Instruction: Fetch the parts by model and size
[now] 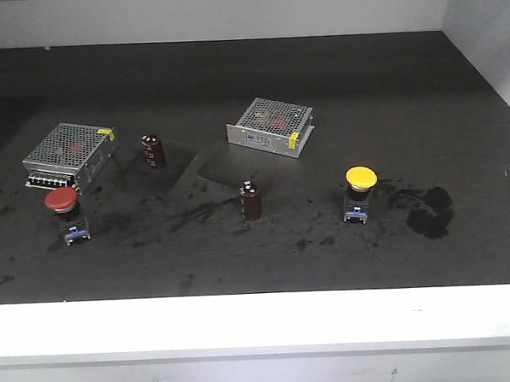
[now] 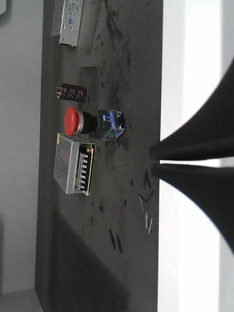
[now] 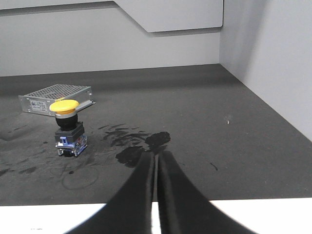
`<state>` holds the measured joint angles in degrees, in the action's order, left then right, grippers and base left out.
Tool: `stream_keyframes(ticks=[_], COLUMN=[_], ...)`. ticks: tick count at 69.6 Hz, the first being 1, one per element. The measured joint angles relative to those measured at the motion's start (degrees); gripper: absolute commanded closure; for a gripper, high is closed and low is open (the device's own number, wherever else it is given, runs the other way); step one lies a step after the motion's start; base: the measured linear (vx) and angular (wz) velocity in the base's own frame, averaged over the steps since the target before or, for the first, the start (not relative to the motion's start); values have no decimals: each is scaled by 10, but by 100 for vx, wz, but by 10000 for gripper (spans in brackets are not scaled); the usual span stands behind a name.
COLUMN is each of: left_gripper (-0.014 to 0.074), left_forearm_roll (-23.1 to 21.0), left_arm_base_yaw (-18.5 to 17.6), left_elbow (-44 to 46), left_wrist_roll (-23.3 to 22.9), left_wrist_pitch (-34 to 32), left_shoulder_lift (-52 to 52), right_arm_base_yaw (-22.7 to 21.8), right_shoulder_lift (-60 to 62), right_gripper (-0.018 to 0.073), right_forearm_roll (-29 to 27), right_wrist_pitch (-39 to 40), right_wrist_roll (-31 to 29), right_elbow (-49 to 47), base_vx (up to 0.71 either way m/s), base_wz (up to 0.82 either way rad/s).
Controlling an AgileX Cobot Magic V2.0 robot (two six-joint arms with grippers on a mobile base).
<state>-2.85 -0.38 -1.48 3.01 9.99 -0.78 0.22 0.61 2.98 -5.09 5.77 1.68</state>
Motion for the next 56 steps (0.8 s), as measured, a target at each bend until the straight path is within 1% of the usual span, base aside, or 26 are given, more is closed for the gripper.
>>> stream_keyframes(ticks=[30,37,41,46,56], left_gripper=[603,603,603,603,603], left_forearm_roll=[0,0,0,0,0], left_arm_base_yaw=[0,0,0,0,0], left_elbow=[0,0,0,0,2], left_wrist_roll=[0,0,0,0,0], left_wrist_pitch=[0,-10,-28,-65,-163], left_shoulder_lift=[0,0,0,0,0], right_arm_base_yaw=[0,0,0,0,0], right_shoulder_lift=[0,0,0,0,0], right_gripper=[568,568,568,568,568], right_forearm_roll=[-1,-1,-2,-3,-7], right_wrist_pitch=[1,3,10,32,113], right_wrist_roll=[5,5,5,5,5], right_elbow=[0,0,0,0,0], base_vx=[0,0,0,0,0], base_wz=[0,0,0,0,0])
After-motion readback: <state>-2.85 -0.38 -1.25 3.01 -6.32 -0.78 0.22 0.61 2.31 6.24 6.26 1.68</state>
